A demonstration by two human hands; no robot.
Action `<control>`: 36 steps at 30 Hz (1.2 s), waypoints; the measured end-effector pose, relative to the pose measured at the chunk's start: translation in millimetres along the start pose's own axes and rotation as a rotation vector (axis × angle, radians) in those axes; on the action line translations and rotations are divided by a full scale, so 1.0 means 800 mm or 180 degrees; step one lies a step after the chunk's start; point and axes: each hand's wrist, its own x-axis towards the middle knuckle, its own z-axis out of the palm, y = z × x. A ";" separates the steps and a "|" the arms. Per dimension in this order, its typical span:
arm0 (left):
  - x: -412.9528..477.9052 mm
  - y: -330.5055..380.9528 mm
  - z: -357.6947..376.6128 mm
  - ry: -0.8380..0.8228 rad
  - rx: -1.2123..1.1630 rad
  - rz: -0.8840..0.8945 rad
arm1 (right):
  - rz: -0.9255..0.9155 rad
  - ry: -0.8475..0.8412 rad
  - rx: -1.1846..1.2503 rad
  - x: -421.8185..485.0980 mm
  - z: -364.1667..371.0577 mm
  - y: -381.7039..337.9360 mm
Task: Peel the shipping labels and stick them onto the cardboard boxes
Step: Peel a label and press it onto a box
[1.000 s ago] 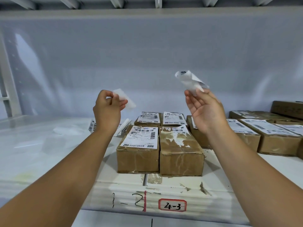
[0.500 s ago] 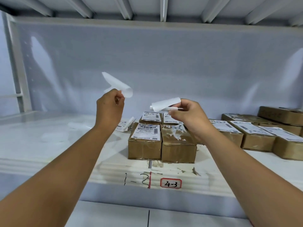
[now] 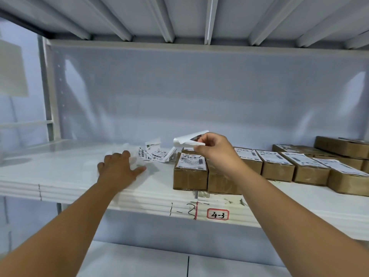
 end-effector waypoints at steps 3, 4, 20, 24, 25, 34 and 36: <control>0.002 -0.005 0.000 0.0030 0.0120 -0.0163 | -0.0055 -0.0100 -0.0082 -0.006 0.009 -0.006; 0.002 -0.006 0.001 0.0052 0.0192 -0.0211 | -0.0051 -0.0136 -0.0145 -0.007 0.011 -0.006; -0.010 0.005 -0.012 0.1649 -0.1916 0.0486 | 0.0003 0.0044 -0.0434 -0.008 0.028 0.007; -0.041 0.060 -0.050 0.1300 -0.2929 0.1011 | -0.0057 0.0063 -0.0421 -0.018 0.020 -0.001; -0.050 0.078 -0.062 0.0988 -0.3172 0.1141 | -0.0048 0.0077 -0.0373 -0.020 0.018 -0.003; -0.076 0.155 -0.101 0.0038 -0.3566 0.1479 | -0.0145 0.0153 0.0024 -0.045 -0.025 -0.006; -0.081 0.160 -0.104 -0.0050 -0.3696 0.1506 | -0.0140 0.0171 0.0203 -0.050 -0.037 -0.005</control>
